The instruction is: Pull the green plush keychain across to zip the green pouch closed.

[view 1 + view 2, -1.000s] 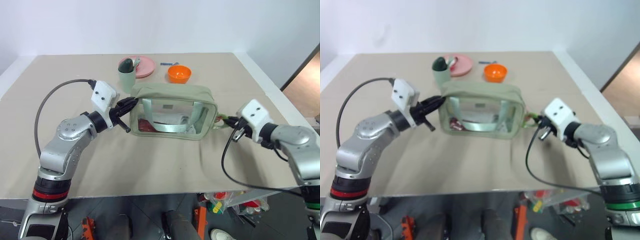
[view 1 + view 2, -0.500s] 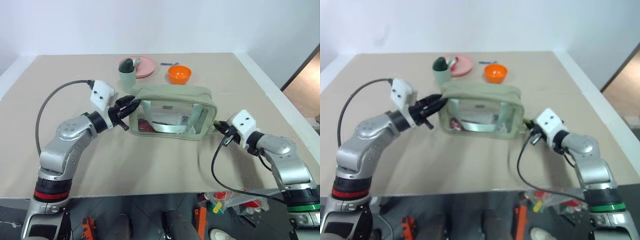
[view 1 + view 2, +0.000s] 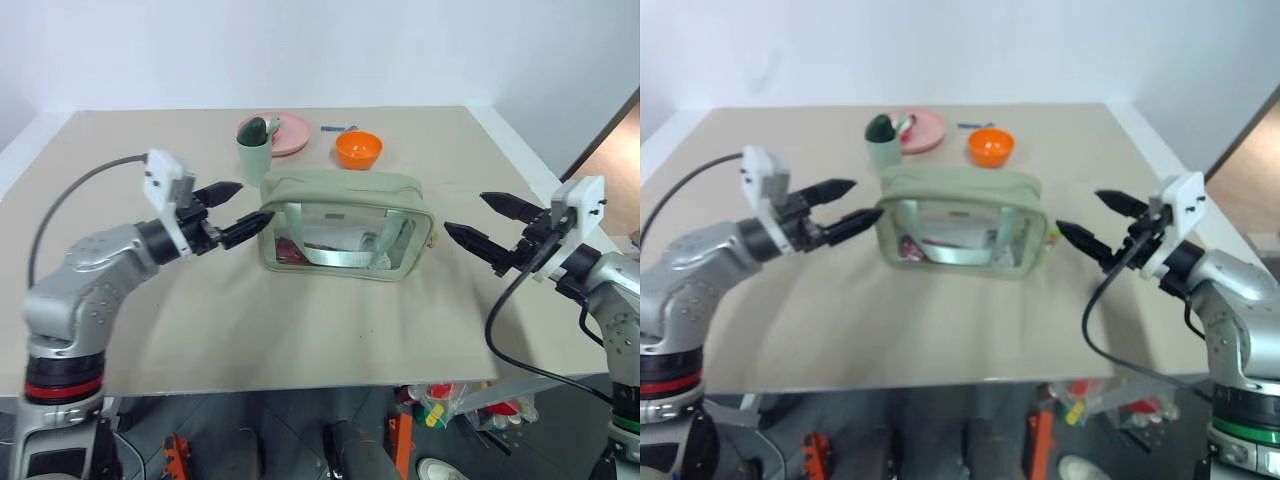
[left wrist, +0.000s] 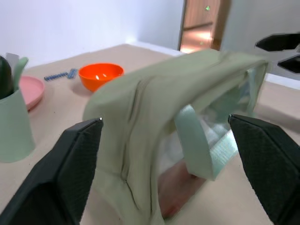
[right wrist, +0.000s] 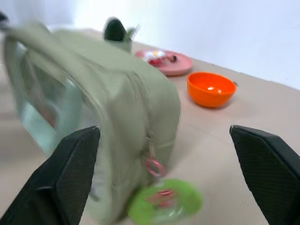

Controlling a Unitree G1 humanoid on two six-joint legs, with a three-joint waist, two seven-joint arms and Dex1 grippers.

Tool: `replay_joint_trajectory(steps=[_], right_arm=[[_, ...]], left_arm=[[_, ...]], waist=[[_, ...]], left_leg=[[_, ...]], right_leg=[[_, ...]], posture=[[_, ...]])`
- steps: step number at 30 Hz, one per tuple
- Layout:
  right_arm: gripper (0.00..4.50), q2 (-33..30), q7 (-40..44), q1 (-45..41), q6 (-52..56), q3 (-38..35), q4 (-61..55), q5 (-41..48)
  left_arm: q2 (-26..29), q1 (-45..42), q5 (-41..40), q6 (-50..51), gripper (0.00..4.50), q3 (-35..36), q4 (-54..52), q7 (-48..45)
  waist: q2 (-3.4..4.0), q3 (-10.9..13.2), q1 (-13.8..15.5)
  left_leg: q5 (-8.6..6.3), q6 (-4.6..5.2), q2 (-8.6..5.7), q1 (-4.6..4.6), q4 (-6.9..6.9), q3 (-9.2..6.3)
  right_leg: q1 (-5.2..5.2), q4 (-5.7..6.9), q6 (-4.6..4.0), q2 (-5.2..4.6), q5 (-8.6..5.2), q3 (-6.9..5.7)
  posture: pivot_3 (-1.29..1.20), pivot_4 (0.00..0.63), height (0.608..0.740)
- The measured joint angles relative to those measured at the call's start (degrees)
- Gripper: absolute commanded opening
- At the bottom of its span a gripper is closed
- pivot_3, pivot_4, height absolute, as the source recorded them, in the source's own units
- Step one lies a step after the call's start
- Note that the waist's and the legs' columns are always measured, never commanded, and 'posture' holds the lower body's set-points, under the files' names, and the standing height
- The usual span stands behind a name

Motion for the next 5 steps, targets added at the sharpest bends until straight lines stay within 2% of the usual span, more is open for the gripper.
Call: replay_joint_trajectory(steps=[5], right_arm=[[4.41,2.3,-2.8,7.9,1.7,-1.1,-8.2,1.2]], left_arm=[[1.2,8.3,5.1,-1.6,4.5,-0.9,-1.8,3.3]], waist=[[-0.01,0.0,0.2]], left_leg=[[-0.01,0.01,-0.02,-0.03,0.0,-0.07]], right_leg=[[0.04,-0.01,0.0,-0.05,-0.07,-0.06]], posture=[[0.0,0.15,0.74]])
